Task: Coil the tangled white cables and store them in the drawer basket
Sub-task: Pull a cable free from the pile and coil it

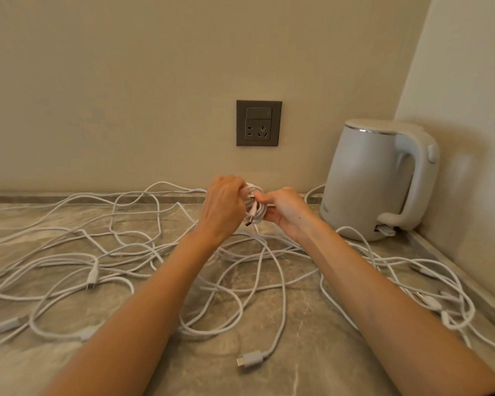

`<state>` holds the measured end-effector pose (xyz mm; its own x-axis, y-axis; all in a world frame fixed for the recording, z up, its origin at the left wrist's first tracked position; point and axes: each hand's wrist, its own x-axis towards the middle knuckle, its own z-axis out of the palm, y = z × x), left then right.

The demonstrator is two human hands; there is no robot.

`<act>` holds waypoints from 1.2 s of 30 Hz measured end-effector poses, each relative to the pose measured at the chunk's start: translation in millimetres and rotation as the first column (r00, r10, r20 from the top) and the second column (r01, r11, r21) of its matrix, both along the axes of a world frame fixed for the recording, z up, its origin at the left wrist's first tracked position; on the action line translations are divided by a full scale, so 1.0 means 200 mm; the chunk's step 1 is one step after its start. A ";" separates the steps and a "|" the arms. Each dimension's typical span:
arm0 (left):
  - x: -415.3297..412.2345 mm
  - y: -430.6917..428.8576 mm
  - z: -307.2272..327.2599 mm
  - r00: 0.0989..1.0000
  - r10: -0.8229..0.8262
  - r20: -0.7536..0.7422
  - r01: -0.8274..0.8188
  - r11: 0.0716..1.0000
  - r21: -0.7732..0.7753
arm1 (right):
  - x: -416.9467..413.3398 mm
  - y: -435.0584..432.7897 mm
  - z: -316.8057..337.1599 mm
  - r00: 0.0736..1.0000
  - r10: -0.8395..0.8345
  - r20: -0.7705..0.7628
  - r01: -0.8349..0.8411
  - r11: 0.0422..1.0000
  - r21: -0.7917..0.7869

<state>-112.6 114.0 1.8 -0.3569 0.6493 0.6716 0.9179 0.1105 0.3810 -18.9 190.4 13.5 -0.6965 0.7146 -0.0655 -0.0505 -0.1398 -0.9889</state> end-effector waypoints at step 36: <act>0.02 -0.03 0.10 0.852 -0.250 0.459 0.244 0.967 0.073 | 0.03 0.02 0.06 0.980 -0.178 -0.090 0.196 0.939 0.283</act>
